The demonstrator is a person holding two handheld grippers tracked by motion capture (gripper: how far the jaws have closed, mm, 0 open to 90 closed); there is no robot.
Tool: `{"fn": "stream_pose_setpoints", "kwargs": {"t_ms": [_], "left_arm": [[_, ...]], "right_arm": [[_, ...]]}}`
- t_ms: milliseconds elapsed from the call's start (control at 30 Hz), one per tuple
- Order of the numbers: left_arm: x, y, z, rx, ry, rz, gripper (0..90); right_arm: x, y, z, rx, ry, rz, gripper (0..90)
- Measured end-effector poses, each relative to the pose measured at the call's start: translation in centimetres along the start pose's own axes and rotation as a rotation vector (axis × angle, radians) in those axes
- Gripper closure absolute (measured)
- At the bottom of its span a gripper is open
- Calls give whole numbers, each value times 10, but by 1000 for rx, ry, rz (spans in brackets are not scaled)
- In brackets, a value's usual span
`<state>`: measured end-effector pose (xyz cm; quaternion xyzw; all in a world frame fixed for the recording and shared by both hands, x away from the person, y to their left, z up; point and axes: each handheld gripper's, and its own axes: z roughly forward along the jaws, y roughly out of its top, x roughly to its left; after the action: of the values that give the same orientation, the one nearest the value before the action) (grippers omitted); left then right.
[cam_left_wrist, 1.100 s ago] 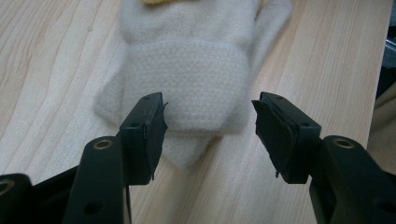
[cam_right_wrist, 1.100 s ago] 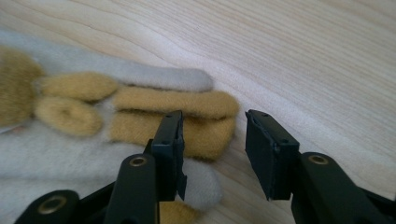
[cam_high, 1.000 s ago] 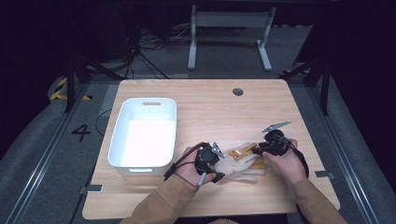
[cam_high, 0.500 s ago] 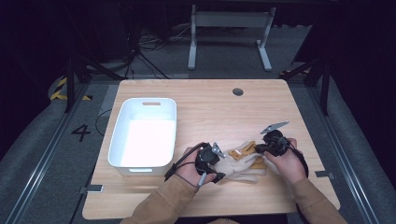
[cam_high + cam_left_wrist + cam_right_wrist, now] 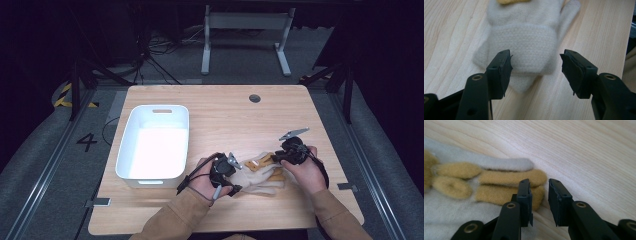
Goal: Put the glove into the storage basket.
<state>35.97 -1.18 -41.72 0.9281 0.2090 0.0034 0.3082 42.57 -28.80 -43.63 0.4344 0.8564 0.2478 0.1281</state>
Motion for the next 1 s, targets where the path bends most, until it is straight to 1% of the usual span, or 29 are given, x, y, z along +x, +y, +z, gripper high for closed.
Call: {"fn": "stream_pose_setpoints", "kwargs": {"t_ms": [133,233,367,467,567,700,767,867,933,1000], "left_arm": [[0,0,0,5,1,0,414],[-1,1,1,0,2,1,413],[-4,4,4,-21,2,14,414],[-5,6,9,-8,7,25,416],[-3,6,14,5,11,22,423],[-1,7,18,6,38,20,444],[0,7,21,4,51,26,457],[-1,7,25,1,69,36,506],[-2,6,25,-3,85,49,582],[-2,5,24,-10,82,43,676]], "right_arm": [[1,0,2,4,4,-10,744],[2,-1,2,6,12,-16,801],[3,0,2,14,20,-25,841],[3,0,2,17,29,-23,857],[2,0,2,16,30,-25,861],[2,0,2,16,32,-25,862],[2,0,2,16,33,-26,862],[2,0,2,16,34,-23,862],[2,0,2,16,33,-28,862],[2,0,2,15,29,-31,862]]}}
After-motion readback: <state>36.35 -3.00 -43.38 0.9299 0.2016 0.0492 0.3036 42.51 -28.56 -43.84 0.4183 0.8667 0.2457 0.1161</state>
